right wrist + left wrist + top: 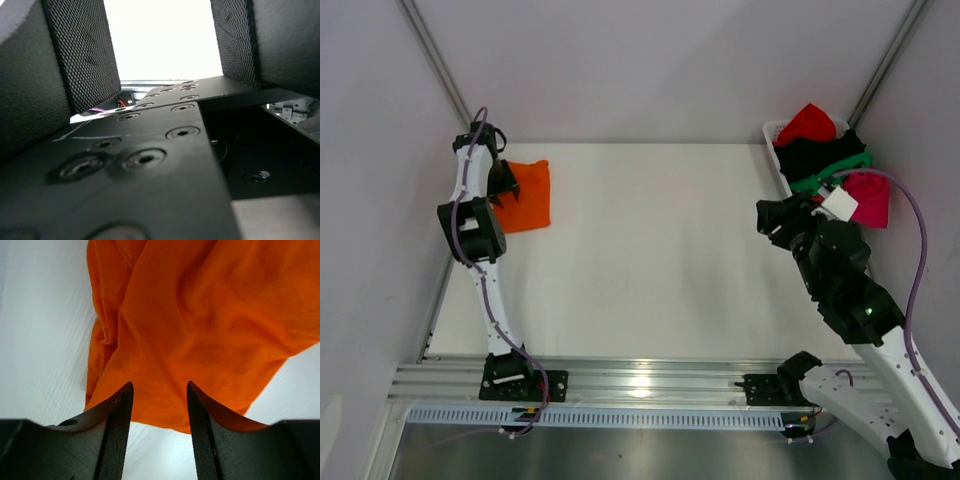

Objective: Fold and stack the t-shirts
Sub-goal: Fold the tshirt

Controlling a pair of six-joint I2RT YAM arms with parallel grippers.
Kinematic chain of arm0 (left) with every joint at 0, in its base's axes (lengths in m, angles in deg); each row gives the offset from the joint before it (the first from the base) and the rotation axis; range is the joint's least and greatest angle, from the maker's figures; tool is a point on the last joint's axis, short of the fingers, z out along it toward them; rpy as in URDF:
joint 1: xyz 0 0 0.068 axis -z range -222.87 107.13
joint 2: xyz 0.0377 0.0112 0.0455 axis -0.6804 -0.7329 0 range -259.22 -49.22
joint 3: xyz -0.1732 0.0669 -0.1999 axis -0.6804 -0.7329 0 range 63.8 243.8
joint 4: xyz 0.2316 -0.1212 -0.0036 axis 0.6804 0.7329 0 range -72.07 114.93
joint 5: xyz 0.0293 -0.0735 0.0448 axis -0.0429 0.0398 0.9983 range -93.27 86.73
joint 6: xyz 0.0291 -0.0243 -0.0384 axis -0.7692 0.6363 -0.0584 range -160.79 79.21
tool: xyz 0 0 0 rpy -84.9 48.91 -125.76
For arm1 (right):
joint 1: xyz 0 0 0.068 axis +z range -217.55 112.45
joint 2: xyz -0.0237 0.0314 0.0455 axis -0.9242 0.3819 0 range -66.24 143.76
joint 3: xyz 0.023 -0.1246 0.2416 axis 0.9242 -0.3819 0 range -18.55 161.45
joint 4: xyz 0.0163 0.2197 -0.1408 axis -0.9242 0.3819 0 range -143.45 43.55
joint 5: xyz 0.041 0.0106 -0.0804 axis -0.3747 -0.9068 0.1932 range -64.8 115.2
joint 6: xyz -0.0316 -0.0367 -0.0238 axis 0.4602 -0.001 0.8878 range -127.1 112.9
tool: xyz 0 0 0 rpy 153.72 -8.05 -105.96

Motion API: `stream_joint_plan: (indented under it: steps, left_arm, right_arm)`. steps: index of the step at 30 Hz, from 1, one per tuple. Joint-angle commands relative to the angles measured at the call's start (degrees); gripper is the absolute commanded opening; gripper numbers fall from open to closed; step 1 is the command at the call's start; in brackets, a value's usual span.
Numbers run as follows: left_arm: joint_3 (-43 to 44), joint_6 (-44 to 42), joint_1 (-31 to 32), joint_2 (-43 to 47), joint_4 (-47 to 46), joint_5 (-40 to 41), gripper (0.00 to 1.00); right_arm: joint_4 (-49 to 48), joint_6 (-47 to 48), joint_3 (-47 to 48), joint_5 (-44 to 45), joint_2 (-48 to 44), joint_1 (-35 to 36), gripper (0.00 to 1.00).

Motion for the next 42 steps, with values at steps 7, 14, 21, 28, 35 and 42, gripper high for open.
stream_joint_plan:
  steps: [7,14,21,28,35,42]
  left_arm:
    - [1.32,-8.85,-0.63,-2.93,0.48,3.43,0.50]
    - [1.67,-11.49,-0.80,-3.90,-0.23,8.53,0.55]
    - [1.76,-12.28,-1.60,-4.43,0.13,10.21,0.58]
    - [1.58,-12.90,-1.68,-4.78,0.65,12.49,0.61]
    - [1.94,-13.17,-2.21,-4.78,1.00,12.49,0.63]
    - [1.94,-9.66,-3.79,-4.60,1.70,10.12,0.63]
  right_arm:
    - [-3.01,0.58,8.52,-5.19,10.19,0.16,0.57]
    - [-3.28,1.02,11.77,-4.23,13.89,2.09,0.57]
    - [-3.01,3.04,14.15,-3.43,14.95,2.53,0.57]
    - [-3.01,3.40,14.41,-3.52,15.21,2.62,0.57]
    - [-3.28,3.75,15.29,-3.96,16.44,2.53,0.58]
    - [-3.10,3.40,14.77,-3.96,16.18,2.71,0.58]
